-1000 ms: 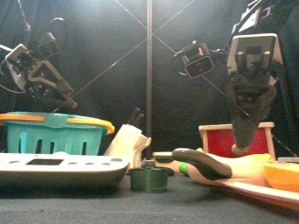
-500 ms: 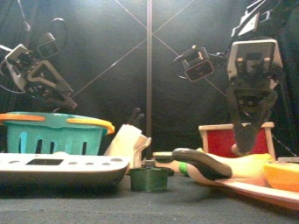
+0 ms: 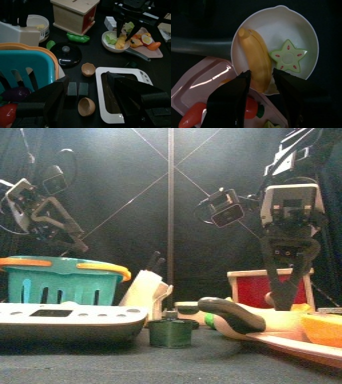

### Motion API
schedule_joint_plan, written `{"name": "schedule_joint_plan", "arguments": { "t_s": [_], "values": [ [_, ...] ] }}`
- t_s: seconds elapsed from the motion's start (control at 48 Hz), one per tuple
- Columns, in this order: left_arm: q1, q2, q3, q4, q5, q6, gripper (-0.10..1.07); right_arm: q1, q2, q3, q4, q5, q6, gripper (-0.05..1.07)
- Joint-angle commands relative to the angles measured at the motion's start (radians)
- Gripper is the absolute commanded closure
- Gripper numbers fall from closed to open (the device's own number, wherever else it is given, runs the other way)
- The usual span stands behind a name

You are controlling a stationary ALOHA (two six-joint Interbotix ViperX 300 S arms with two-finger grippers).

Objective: Grab banana

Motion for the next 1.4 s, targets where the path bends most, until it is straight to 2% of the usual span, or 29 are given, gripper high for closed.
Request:
{"name": "schedule_joint_plan", "arguments": {
  "t_s": [0.0, 0.542, 0.917, 1.375],
  "values": [
    [0.003, 0.003, -0.011, -0.003, -0.005, 0.002, 0.03, -0.008, -0.009, -0.023, -0.009, -0.005, -0.002, 0.23],
    [0.003, 0.003, -0.011, -0.003, -0.005, 0.0, 0.03, -0.028, 0.038, -0.026, -0.023, -0.025, -0.002, 0.26],
    [0.003, 0.003, -0.011, -0.003, -0.005, 0.0, 0.03, -0.029, 0.04, -0.028, -0.035, -0.021, -0.002, 0.42],
    [0.003, 0.003, -0.011, -0.003, -0.005, 0.0, 0.03, -0.029, -0.046, -0.084, -0.092, 0.069, -0.002, 0.43]
  ]
}}
